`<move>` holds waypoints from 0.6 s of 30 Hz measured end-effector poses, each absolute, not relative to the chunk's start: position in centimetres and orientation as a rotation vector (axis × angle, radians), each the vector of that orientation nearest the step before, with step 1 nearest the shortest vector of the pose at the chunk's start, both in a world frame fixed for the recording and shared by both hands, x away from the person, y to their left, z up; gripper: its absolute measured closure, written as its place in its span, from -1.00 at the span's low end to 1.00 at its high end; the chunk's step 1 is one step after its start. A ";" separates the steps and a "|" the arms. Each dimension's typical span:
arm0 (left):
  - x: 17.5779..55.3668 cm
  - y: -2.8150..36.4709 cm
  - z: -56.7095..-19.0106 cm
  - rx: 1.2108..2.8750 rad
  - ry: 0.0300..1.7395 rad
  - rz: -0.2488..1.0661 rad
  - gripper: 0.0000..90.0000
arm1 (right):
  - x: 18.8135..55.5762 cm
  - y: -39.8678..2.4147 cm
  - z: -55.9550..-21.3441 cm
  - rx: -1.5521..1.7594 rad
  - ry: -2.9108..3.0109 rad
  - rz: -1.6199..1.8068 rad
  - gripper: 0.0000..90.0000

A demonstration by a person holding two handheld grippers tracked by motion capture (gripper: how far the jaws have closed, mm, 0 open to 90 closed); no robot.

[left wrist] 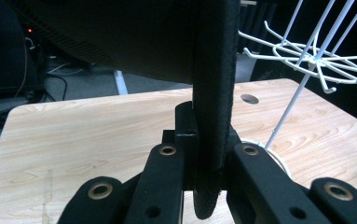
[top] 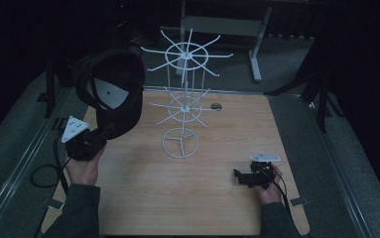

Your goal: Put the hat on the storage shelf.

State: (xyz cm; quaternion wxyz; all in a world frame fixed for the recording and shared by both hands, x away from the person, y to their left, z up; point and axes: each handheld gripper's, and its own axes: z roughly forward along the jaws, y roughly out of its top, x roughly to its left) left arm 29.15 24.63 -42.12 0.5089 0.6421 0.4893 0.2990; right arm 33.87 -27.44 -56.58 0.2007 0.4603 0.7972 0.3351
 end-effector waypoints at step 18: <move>28.6 24.6 -41.5 1.528 1.184 0.775 0.93 | 33.9 -27.4 -56.6 1.286 2.228 0.936 -0.76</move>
